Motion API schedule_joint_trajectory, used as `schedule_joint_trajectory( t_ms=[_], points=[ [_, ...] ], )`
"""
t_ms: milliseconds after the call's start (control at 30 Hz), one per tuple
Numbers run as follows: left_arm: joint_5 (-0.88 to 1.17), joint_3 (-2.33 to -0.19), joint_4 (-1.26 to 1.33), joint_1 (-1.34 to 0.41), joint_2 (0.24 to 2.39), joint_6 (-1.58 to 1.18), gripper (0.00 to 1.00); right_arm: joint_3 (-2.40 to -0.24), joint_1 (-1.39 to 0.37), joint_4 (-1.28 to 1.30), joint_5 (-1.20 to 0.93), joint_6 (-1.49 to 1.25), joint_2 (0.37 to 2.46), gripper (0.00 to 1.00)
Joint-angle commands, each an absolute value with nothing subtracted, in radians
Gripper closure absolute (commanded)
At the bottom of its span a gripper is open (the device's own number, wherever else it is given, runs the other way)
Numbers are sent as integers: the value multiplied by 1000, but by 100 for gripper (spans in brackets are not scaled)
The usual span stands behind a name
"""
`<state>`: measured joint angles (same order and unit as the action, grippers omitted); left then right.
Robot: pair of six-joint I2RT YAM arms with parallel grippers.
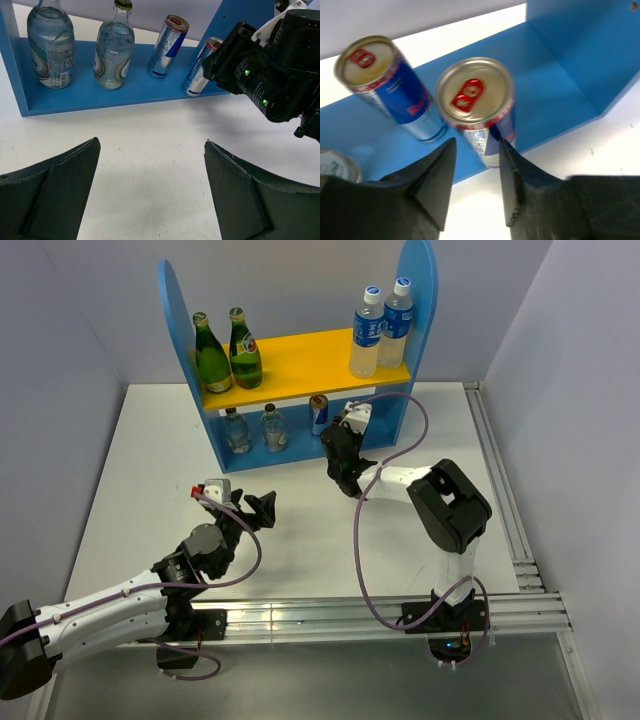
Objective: Place and organize the beverage onto the shelf
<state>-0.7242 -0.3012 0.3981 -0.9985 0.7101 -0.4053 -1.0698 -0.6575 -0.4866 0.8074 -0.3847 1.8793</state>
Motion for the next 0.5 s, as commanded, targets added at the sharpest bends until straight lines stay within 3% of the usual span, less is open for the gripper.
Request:
schedule_joint_trajectory(
  t_ms=[0,267,467],
  points=[
    [-736,-333,416,-1003,703,-391,9,-1060,-670,-560,773,-364,1821,50],
    [-738,-342,411,-1003,716,-393,9,-1042,-704,-588,759,-319,1796,18],
    [-755,-376,359,-1002,703,-414,8,-990,-764,-562,759,-322,1708,10]
  ],
)
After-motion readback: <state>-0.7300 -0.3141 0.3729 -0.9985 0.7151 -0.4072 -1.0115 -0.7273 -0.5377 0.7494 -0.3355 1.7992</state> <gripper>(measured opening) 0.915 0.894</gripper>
